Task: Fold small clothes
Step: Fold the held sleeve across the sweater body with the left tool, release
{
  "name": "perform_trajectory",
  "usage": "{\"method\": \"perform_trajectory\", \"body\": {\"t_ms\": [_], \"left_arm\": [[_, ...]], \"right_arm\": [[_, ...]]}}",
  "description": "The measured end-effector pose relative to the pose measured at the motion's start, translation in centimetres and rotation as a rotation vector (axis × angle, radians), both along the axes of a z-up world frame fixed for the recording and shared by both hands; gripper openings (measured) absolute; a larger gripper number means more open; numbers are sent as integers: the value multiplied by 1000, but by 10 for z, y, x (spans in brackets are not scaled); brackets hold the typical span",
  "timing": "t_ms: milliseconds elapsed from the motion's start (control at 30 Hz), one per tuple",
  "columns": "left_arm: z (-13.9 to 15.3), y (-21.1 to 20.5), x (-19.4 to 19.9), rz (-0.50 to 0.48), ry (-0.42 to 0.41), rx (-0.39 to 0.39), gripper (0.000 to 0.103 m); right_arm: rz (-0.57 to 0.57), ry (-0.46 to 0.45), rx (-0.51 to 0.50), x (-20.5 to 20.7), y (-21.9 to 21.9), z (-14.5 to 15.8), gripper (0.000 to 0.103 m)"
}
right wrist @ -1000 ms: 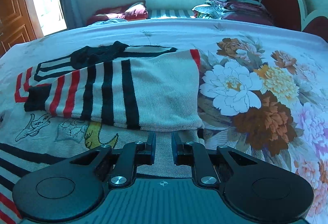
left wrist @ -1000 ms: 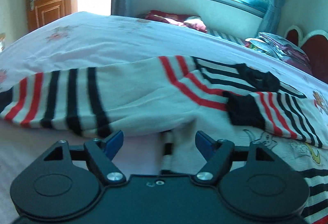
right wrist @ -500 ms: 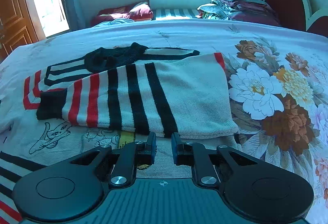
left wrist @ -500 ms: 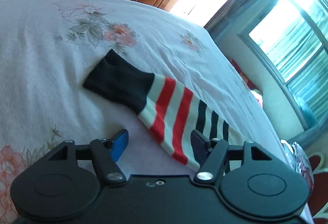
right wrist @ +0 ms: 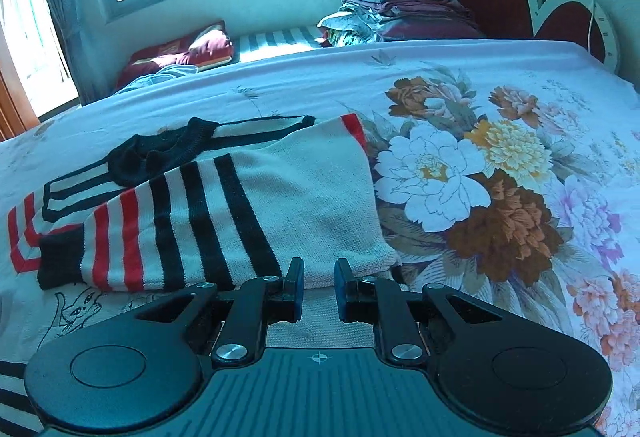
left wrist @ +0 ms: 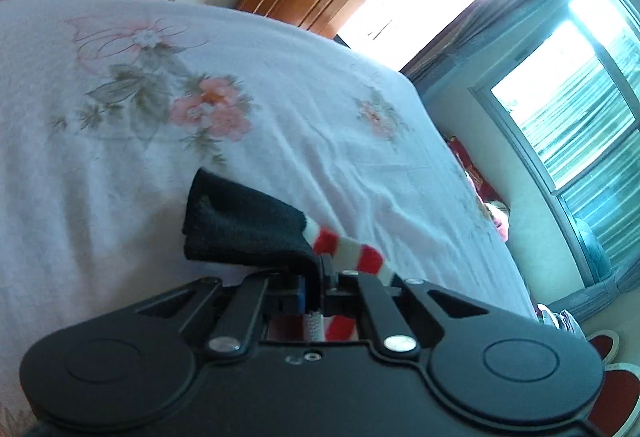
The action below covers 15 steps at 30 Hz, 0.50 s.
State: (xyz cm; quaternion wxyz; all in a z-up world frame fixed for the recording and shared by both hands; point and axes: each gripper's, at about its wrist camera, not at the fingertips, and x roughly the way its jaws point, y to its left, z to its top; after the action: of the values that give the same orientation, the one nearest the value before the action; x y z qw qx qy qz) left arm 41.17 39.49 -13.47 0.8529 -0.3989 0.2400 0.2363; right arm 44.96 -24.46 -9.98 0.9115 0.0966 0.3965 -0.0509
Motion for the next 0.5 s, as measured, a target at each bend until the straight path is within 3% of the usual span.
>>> {"method": "perform_trajectory", "body": {"t_ms": [233, 367, 500], "left_arm": [[38, -89, 55, -234, -74, 83, 5], [51, -169, 86, -406, -60, 178, 5], [48, -249, 109, -555, -24, 271, 5]], "right_arm": [[4, -8, 10, 2, -14, -1, 15], [17, -23, -3, 5, -20, -1, 15], [39, -46, 45, 8, -26, 0, 15]]}}
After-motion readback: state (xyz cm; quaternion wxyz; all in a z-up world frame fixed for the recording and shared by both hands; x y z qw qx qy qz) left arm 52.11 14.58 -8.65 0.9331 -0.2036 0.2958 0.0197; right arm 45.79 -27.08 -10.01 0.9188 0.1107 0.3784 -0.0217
